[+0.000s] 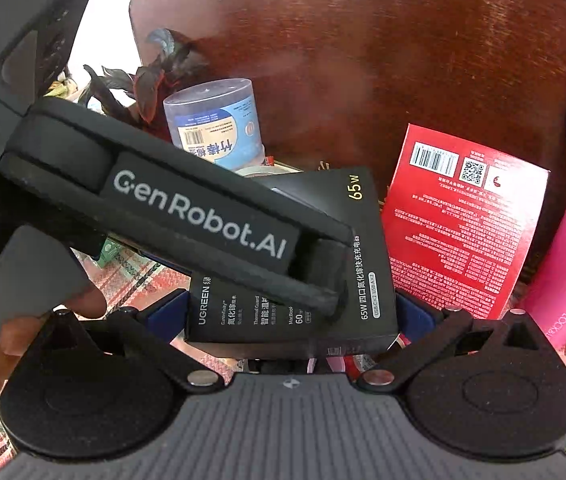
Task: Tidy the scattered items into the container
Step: 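Reach the left tool to the black charger box and close on it, then lift and carry the black charger box in the left tool over the cardboard box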
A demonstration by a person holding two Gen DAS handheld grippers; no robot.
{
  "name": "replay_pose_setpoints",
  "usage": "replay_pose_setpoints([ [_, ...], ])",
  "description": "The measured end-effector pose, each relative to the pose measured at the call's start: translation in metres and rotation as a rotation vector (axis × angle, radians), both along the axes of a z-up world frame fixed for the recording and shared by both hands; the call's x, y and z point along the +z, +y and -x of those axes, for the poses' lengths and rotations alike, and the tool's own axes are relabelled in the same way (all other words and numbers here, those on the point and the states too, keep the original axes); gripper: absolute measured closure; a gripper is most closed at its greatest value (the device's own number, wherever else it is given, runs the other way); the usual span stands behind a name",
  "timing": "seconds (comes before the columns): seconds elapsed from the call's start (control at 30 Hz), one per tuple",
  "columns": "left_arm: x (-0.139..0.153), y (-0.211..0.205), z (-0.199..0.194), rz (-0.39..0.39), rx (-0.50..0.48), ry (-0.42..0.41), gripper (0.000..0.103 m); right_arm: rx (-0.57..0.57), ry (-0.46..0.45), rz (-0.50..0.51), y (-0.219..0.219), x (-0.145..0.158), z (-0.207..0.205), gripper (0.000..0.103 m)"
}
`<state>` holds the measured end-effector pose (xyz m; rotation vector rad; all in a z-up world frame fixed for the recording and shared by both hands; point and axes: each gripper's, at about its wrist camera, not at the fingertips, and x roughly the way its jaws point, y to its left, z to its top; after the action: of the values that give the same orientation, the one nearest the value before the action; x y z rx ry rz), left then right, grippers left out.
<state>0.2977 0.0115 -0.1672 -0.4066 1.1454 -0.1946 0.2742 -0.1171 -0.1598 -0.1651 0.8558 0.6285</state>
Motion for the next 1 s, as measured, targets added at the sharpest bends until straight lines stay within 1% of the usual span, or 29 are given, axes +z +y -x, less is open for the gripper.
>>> replay_pose_setpoints([
  [0.07,-0.002,0.001,-0.001,0.023,-0.002,0.01,0.008,0.0,0.002,0.004,0.001,-0.001,0.0,0.0],
  [0.2,-0.005,-0.003,-0.002,0.034,-0.023,0.025,0.009,0.001,0.009,0.014,0.002,-0.002,-0.001,0.0],
  [0.33,-0.004,-0.008,0.003,0.014,-0.045,0.032,0.011,0.007,0.035,0.026,0.002,-0.003,0.001,0.0],
  [0.53,0.0,-0.013,0.013,0.012,-0.05,0.037,0.014,-0.002,0.051,0.018,-0.003,-0.002,0.011,0.0],
  [0.7,0.011,-0.016,0.025,0.002,-0.056,0.014,0.015,0.002,0.031,0.025,-0.006,0.007,0.023,0.0],
  [1.0,0.048,-0.02,0.059,-0.03,-0.061,-0.046,0.015,0.005,-0.019,0.012,-0.009,0.037,0.054,0.001],
])
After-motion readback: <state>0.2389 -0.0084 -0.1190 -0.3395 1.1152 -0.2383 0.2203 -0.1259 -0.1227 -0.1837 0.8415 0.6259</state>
